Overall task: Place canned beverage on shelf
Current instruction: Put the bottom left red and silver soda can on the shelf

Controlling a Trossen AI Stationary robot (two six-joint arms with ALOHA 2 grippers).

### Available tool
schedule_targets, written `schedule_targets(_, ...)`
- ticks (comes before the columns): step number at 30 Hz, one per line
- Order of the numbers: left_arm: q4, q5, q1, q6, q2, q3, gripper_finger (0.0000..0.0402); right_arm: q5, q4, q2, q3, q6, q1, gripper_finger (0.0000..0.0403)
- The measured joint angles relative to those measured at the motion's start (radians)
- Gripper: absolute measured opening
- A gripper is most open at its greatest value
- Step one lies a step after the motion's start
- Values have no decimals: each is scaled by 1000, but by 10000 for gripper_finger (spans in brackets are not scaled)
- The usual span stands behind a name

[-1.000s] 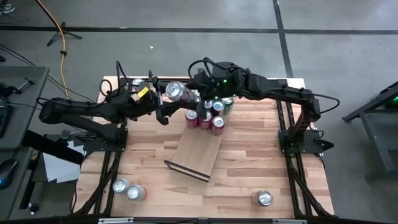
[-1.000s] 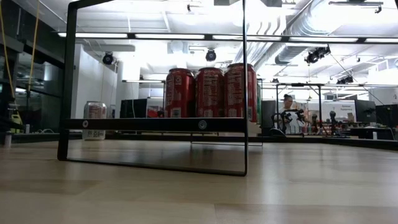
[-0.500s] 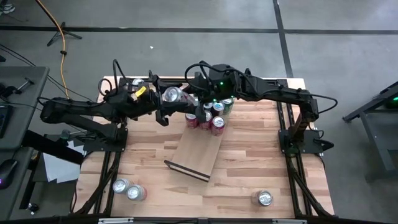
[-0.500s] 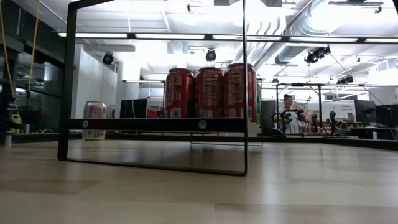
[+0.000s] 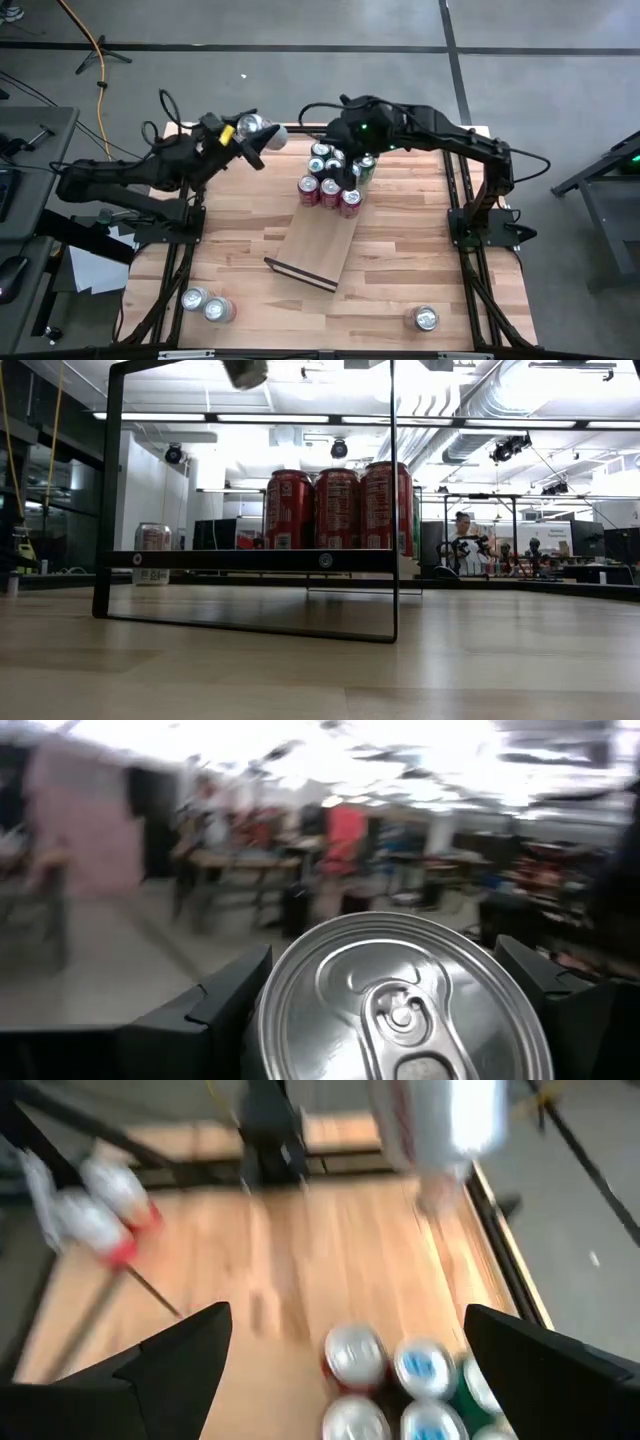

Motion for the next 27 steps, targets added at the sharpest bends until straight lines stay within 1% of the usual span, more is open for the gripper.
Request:
schedule_targets(2, -56, -74, -3, -109, -3, 0, 237, 14, -49, 1, -19, -6, 2, 383)
schedule_targets(3, -78, -96, -3, -167, -2, 0, 237, 15, -58, -2, -40, -6, 2, 383)
schedule_targets(6, -96, -120, -3, -330, 16, 0, 237, 17, -22, -23, -153, -2, 12, 383)
schedule_targets(7, -93, -118, -5, -375, 31, 6, 237, 18, 25, -35, -201, 3, 16, 383)
schedule_targets(9, -144, -108, -16, -440, 74, 30, 237, 18, 148, -68, -302, 29, 24, 384)
schedule_targets(11, -217, -107, -29, -480, 134, 88, 237, 30, 309, -110, -402, 60, 35, 384)
schedule_targets(12, -270, -120, -33, -498, 163, 124, 237, 53, 391, -130, -446, 83, 46, 384)
schedule_targets(14, -371, -159, -37, -544, 218, 212, 237, 142, 526, -164, -521, 114, 72, 384)
schedule_targets(15, -421, -180, -35, -568, 246, 260, 237, 207, 589, -173, -550, 123, 92, 384)
schedule_targets(17, -495, -215, -25, -592, 300, 343, 237, 373, 691, -178, -588, 120, 131, 384)
schedule_targets(19, -511, -220, -14, -607, 350, 411, 237, 527, 761, -166, -607, 77, 167, 385)
schedule_targets(21, -510, -201, 0, -613, 395, 466, 237, 670, 818, -140, -606, 28, 195, 385)
schedule_targets(24, -514, -139, 19, -602, 439, 517, 237, 828, 865, -112, -603, -43, 219, 385)
schedule_targets(26, -515, -83, 28, -620, 458, 538, 237, 886, 873, -110, -603, -76, 225, 385)
schedule_targets(27, -514, -45, 34, -627, 460, 543, 237, 896, 876, -108, -601, -83, 225, 385)
